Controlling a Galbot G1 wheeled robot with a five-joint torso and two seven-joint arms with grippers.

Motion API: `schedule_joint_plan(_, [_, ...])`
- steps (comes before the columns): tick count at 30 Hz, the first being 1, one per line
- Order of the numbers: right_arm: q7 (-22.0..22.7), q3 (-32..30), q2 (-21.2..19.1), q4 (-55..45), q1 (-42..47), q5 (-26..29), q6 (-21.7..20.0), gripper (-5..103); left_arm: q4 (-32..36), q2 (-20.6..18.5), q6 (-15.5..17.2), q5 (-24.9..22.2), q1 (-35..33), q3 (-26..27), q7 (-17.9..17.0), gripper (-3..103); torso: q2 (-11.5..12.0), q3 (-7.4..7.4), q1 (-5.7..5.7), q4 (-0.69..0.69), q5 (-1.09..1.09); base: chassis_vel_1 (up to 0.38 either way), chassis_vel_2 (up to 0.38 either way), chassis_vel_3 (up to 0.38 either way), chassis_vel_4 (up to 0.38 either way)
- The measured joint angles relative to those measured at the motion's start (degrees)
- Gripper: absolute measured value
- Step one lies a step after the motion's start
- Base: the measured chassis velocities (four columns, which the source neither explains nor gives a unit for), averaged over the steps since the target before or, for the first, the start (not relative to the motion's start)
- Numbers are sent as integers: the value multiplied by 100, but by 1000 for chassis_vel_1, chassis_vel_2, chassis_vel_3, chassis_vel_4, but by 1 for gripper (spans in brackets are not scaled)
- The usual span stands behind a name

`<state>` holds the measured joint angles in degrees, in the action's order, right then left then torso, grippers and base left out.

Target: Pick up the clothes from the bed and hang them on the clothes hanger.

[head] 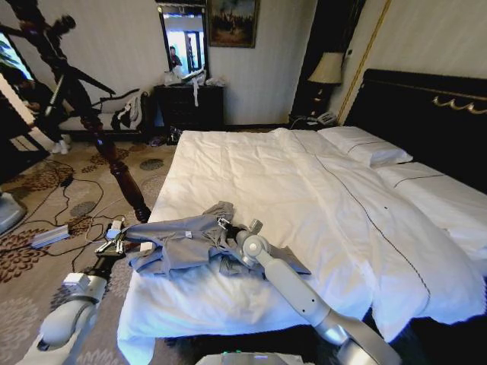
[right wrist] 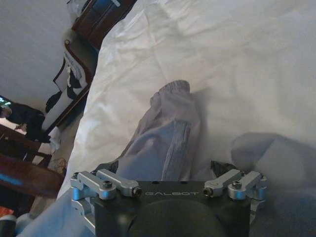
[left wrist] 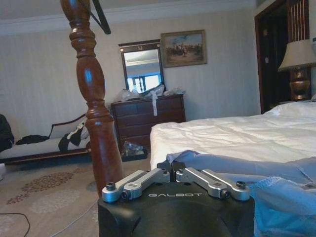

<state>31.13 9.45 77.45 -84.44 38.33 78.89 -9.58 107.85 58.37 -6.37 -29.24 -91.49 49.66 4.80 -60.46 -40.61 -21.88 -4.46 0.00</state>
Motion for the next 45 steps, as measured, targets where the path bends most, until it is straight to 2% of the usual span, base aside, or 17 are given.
schedule_joint_plan(4, [-134,-51,9,94,-8,-18,40,101,-34,8,-1,2,14,-12,-2,0,0,0,0,0,0,0,0,0,0])
schedule_joint_plan(7, [-273,-52,-69,54,70,-36,89,87,-85,11,-4,5,43,-29,-8,0,0,0,0,-1,0,0,0,0,0])
schedule_joint_plan(9, [-299,-51,-82,44,86,-41,96,87,-93,13,-5,5,51,-36,-9,0,0,0,0,-1,0,0,0,0,0])
schedule_joint_plan(10, [-360,-47,-106,37,123,-69,118,76,-108,20,-5,6,73,-62,-12,0,0,0,0,-2,0,0,0,0,0])
schedule_joint_plan(11, [-401,-47,-111,40,140,-96,146,76,-118,25,-5,10,88,-79,-15,0,0,0,0,-2,0,0,0,0,0])
schedule_joint_plan(13, [-516,-50,-122,42,175,-150,224,65,-134,29,-5,26,111,-115,-21,0,0,0,0,0,0,0,0,0,0])
schedule_joint_plan(14, [-516,-50,-122,42,175,-150,224,65,-134,29,-5,26,111,-115,-21,0,0,0,0,0,0,0,0,0,0])
schedule_joint_plan(17, [-805,-40,-182,-9,234,-233,411,49,-154,29,-5,30,130,-131,-28,0,0,0,0,-1,0,0,0,0,0])
schedule_joint_plan(20, [-1053,-2,-226,-27,287,-317,510,43,-168,27,-5,30,134,-131,-31,0,0,0,0,-1,0,0,0,0,0])
schedule_joint_plan(22, [-1238,42,-262,-69,344,-402,616,33,-180,24,-4,30,136,-130,-35,0,0,0,0,-1,0,0,0,0,0])
schedule_joint_plan(23, [-1238,42,-262,-69,344,-402,616,33,-180,24,-4,30,136,-130,-35,0,0,0,0,-1,0,0,0,0,0])
schedule_joint_plan(26, [-1322,95,-306,-178,398,-448,668,16,-190,20,-2,29,143,-125,-46,0,0,0,0,0,0,0,0,0,0])
schedule_joint_plan(29, [-1415,125,-336,-228,434,-510,744,16,-193,20,-1,26,144,-120,-54,0,0,0,0,0,0,0,0,0,0])
schedule_joint_plan(30, [-1474,135,-353,-254,455,-544,804,6,-193,22,-1,24,144,-116,-56,0,0,0,0,0,0,0,0,0,0])
schedule_joint_plan(31, [-1537,143,-374,-297,481,-573,873,2,-193,22,-1,20,143,-111,-57,0,0,0,0,0,0,0,0,0,0])
schedule_joint_plan(37, [-1801,177,-567,-559,611,-657,1099,0,-196,24,-1,-7,143,-72,-70,0,0,0,0,-1,0,0,0,0,0])
schedule_joint_plan(45, [-1878,116,-536,-474,648,-686,1169,0,-192,72,0,7,141,-89,-81,0,0,0,0,-1,0,0,0,0,0])
